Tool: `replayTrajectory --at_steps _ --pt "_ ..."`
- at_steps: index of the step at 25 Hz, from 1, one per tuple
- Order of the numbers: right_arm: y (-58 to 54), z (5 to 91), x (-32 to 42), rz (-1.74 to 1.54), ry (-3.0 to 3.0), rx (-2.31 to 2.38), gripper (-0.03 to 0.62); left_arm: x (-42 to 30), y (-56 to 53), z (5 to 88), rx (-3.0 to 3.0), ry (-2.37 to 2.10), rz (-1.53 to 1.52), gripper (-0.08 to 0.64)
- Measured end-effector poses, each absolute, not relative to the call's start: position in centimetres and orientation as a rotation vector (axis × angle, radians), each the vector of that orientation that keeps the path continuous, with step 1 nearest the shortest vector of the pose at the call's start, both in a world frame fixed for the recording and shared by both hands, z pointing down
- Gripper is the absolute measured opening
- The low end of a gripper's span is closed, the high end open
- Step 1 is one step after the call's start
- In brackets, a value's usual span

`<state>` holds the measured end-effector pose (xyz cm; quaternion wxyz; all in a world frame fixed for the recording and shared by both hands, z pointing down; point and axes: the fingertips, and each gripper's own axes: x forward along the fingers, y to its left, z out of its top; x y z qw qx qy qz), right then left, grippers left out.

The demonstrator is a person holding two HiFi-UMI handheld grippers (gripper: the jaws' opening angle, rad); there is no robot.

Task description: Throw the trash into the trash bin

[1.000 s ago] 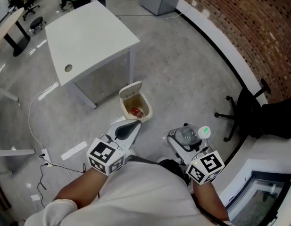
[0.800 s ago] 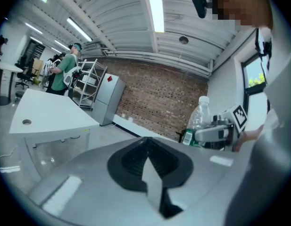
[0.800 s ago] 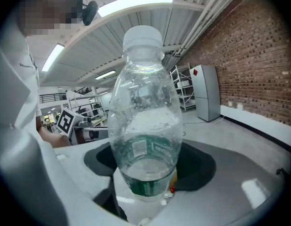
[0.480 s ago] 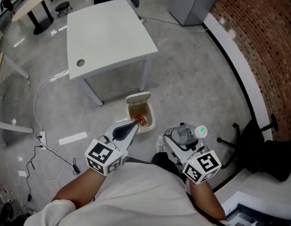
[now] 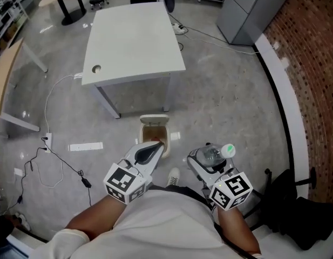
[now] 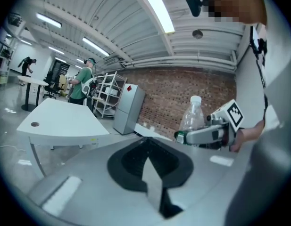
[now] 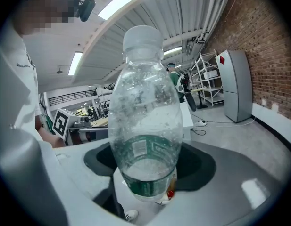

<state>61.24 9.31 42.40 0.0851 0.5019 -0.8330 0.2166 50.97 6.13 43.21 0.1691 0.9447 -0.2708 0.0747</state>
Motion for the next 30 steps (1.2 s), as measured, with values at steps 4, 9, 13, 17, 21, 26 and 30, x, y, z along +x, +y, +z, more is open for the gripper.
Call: replayTrajectory --at_steps 4,9,13,17,21,26,30 --pt "8.6 44.3 63.0 0.732 -2.505 1.415 0.325 51.3 5.7 43.9 2.648 -0.898 0.236 0.008" --pt "7.2 47.4 62.7 0.789 -2.512 1.287 0.325 48.9 5.4 46.3 2.541 -1.048 0.300 0.008" --pt "6.2 51.7 60.8 0.875 -2.467 1.164 0.325 47.0 5.8 49.2 2.443 -1.102 0.386 0.008" --pt "5.2 56.6 58.5 0.984 -2.389 1.102 0.326 46.1 5.7 52.7 2.397 -1.068 0.451 0.008" --pt "4.3 61.6 55.9 1.090 -2.287 1.078 0.325 44.4 4.9 57.7 2.336 -1.015 0.532 0.008" --pt "3.6 69.1 54.1 1.224 -2.148 1.077 0.325 42.5 3.2 63.3 2.260 -0.990 0.597 0.008" --pt "3.8 75.1 53.2 1.372 -2.038 1.060 0.325 41.2 2.1 66.9 2.196 -0.998 0.596 0.008"
